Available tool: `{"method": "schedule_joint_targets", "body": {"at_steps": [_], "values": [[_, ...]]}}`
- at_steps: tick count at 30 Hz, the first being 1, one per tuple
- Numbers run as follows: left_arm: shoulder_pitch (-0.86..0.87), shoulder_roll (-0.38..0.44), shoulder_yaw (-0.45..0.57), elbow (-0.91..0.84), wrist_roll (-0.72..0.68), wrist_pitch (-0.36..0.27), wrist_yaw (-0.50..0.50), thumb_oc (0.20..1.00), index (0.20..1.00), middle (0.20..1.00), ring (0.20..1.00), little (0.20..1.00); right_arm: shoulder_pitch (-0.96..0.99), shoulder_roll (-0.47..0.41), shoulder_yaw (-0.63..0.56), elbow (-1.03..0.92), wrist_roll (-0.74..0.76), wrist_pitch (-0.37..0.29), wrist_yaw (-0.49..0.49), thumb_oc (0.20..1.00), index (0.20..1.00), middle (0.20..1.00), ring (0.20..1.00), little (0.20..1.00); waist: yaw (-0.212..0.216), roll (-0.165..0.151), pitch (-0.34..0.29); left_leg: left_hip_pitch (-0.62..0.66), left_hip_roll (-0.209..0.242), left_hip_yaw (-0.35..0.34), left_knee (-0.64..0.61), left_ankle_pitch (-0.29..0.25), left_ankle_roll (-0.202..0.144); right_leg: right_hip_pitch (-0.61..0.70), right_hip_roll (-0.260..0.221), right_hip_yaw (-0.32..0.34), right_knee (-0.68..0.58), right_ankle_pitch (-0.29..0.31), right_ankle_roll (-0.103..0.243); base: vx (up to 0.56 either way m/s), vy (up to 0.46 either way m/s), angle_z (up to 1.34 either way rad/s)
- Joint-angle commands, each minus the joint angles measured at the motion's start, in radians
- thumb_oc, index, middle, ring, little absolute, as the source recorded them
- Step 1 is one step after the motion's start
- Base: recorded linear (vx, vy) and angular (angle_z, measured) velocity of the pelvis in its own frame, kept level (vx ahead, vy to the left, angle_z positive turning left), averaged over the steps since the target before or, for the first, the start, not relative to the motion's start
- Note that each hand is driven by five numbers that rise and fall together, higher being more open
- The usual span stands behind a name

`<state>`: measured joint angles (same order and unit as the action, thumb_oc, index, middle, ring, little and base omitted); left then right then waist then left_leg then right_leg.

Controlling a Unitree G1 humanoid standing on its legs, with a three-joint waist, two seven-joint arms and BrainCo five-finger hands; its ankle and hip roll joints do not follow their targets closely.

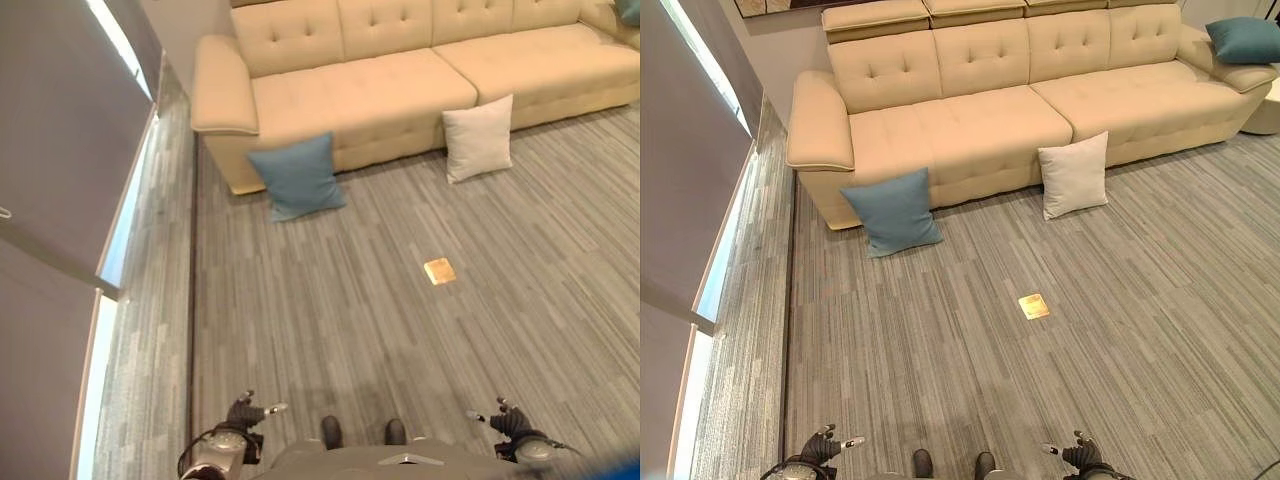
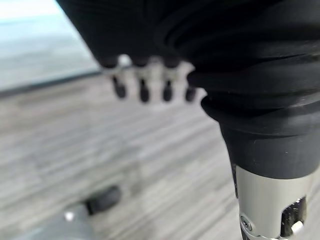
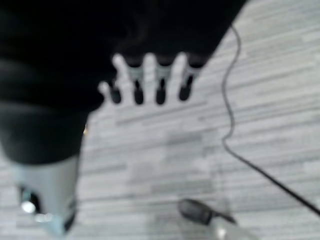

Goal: Pick up all the scattered cushions and arrange them neatly on the sofa.

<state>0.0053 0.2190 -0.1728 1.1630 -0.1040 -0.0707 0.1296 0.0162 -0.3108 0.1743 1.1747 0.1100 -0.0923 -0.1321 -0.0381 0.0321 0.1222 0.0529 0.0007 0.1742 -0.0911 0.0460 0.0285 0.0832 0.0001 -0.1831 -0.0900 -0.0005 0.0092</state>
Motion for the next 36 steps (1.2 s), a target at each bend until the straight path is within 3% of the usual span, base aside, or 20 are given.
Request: {"method": "schedule_joint_targets", "body": {"at_steps": [1, 21, 25, 27, 28, 32, 36], "values": [[-0.06, 0.027, 0.024, 0.048, 0.028, -0.008, 0.012, 1.0, 1.0, 1.0, 1.0, 1.0, -0.038, -0.014, 0.034, 0.026, -0.019, -0.006, -0.008, 1.0, 1.0, 1.0, 1.0, 1.0, 0.013, -0.043, 0.021, 0.024, 0.048, 0.032, 0.004, -0.025, -0.094, 0.011, -0.084, -0.041, 0.003, 0.005, 0.121, 0.0, -0.017, 0.03], [-0.076, 0.029, 0.008, 0.047, 0.018, -0.002, 0.017, 1.0, 1.0, 1.0, 1.0, 1.0, -0.063, -0.016, 0.064, 0.001, -0.028, -0.006, -0.011, 1.0, 1.0, 1.0, 1.0, 1.0, 0.031, -0.058, 0.047, -0.003, 0.064, -0.006, 0.008, 0.004, -0.109, 0.004, -0.062, -0.068, 0.003, -0.011, 0.102, -0.01, -0.031, 0.09], [-0.091, 0.023, -0.005, 0.041, 0.005, -0.005, 0.019, 1.0, 1.0, 1.0, 1.0, 1.0, -0.077, -0.024, 0.063, -0.021, -0.018, -0.012, -0.017, 1.0, 1.0, 1.0, 1.0, 1.0, 0.036, -0.066, 0.077, -0.089, 0.063, -0.013, 0.119, -0.009, -0.118, -0.007, -0.072, -0.102, 0.003, -0.015, 0.09, -0.07, -0.032, 0.48], [-0.101, 0.013, -0.005, 0.041, -0.008, -0.005, 0.024, 1.0, 1.0, 1.0, 1.0, 1.0, -0.08, -0.028, 0.055, -0.042, -0.005, -0.011, -0.019, 1.0, 1.0, 1.0, 1.0, 1.0, 0.031, -0.073, 0.086, -0.156, 0.074, 0.05, 0.197, -0.014, -0.127, -0.018, -0.091, -0.138, 0.003, -0.017, 0.085, -0.03, 0.022, 0.58], [-0.095, 0.009, 0.0, 0.047, -0.008, -0.002, 0.023, 1.0, 1.0, 1.0, 1.0, 1.0, -0.077, -0.029, 0.056, -0.046, -0.004, -0.007, -0.015, 1.0, 1.0, 1.0, 1.0, 1.0, 0.027, -0.071, 0.08, -0.145, 0.082, 0.107, 0.206, -0.044, -0.128, -0.008, -0.092, -0.147, 0.003, -0.03, 0.091, 0.07, 0.065, 0.71], [-0.076, 0.009, 0.016, 0.078, 0.013, 0.011, 0.021, 1.0, 1.0, 1.0, 1.0, 1.0, -0.099, -0.017, 0.073, -0.063, -0.026, 0.002, -0.011, 1.0, 1.0, 1.0, 1.0, 1.0, 0.031, -0.069, 0.065, -0.113, 0.05, 0.114, 0.168, -0.074, -0.074, -0.017, -0.114, -0.131, 0.053, -0.032, 0.106, 0.16, 0.184, 0.18], [-0.087, 0.018, 0.008, 0.065, 0.021, 0.012, 0.02, 1.0, 1.0, 1.0, 1.0, 1.0, -0.106, -0.013, 0.081, -0.081, -0.049, 0.015, -0.007, 1.0, 1.0, 1.0, 1.0, 1.0, 0.036, -0.052, 0.071, -0.085, 0.018, 0.112, 0.126, -0.087, -0.034, -0.101, -0.177, -0.117, 0.24, -0.033, 0.134, 0.09, 0.224, -0.07]]}}
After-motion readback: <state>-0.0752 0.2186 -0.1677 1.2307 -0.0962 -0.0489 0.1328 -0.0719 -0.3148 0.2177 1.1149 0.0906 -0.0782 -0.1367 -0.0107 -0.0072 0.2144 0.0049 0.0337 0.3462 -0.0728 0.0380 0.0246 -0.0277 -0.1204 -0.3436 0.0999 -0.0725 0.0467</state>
